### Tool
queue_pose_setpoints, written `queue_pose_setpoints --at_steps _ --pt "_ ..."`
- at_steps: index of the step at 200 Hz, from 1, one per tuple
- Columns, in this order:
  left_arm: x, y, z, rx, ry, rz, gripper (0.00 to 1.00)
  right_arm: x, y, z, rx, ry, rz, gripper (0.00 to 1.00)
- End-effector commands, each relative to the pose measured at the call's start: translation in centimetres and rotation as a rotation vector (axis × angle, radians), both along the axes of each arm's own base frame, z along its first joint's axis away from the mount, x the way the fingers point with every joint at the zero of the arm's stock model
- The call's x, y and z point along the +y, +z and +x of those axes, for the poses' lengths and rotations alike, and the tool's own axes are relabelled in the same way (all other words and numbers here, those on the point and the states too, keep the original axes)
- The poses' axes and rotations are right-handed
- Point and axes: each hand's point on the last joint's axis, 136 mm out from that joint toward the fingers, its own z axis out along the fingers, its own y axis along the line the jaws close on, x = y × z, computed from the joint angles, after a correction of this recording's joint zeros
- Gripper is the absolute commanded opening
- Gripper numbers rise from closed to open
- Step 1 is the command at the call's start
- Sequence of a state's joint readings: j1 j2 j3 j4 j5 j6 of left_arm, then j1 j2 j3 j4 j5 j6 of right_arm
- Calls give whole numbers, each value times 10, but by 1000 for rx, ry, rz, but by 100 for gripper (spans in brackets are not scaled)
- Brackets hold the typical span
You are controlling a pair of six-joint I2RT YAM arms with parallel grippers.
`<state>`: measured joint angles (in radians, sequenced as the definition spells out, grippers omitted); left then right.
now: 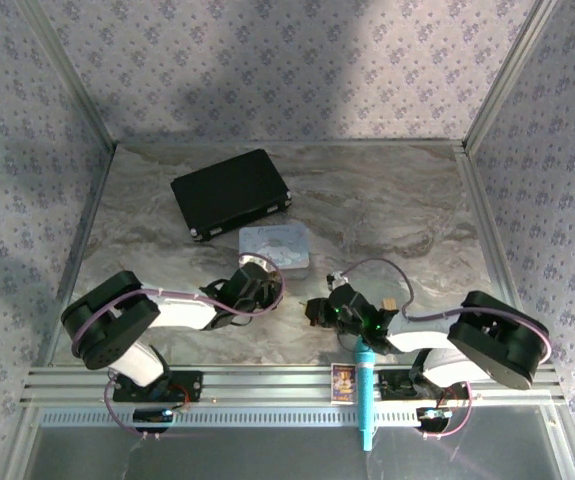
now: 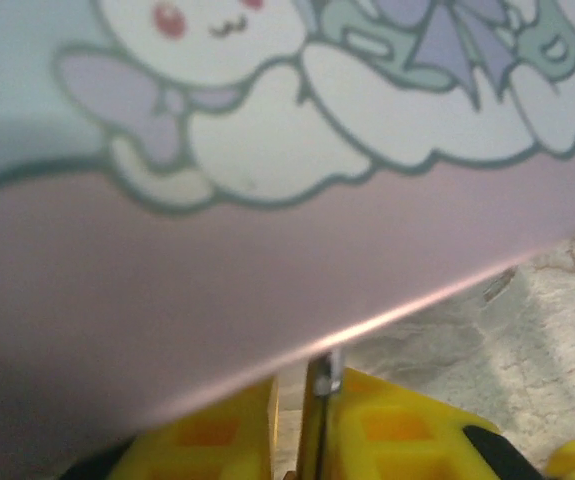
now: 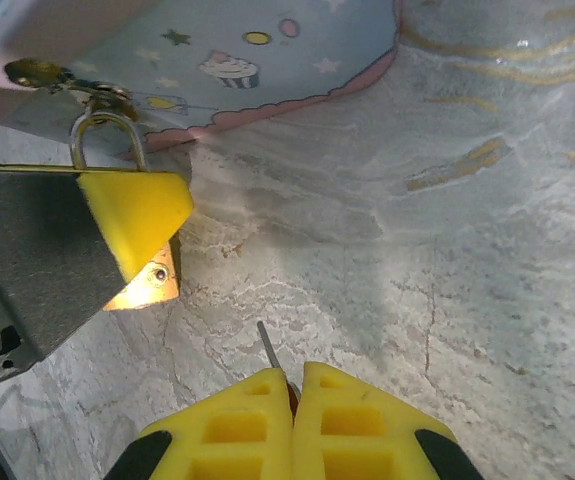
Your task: Unlock a padlock with a key
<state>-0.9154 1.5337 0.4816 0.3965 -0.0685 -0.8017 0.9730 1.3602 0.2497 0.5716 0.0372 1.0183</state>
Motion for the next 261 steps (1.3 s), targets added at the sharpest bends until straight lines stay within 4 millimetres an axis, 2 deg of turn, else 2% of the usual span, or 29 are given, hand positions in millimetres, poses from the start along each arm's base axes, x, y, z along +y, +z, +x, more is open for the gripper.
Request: queue_pose_setpoints --at_steps 1,56,76,111,200,261 --pt "-7 4 -2 14 -2 -35 15 12 7 6 58 -56 103 0" --pt "-3 25 5 94 185 -180 13 29 16 8 184 -130 329 0" --pt "-2 36 7 112 237 -234 13 42 21 7 218 -107 404 0" --pt "2 52 12 127 303 -307 14 53 28 9 220 -89 501 0" --pt "14 41 18 249 512 -485 14 54 31 -3 198 -98 560 0" --pt "13 37 19 310 577 -558 13 56 41 2 160 -92 577 0"
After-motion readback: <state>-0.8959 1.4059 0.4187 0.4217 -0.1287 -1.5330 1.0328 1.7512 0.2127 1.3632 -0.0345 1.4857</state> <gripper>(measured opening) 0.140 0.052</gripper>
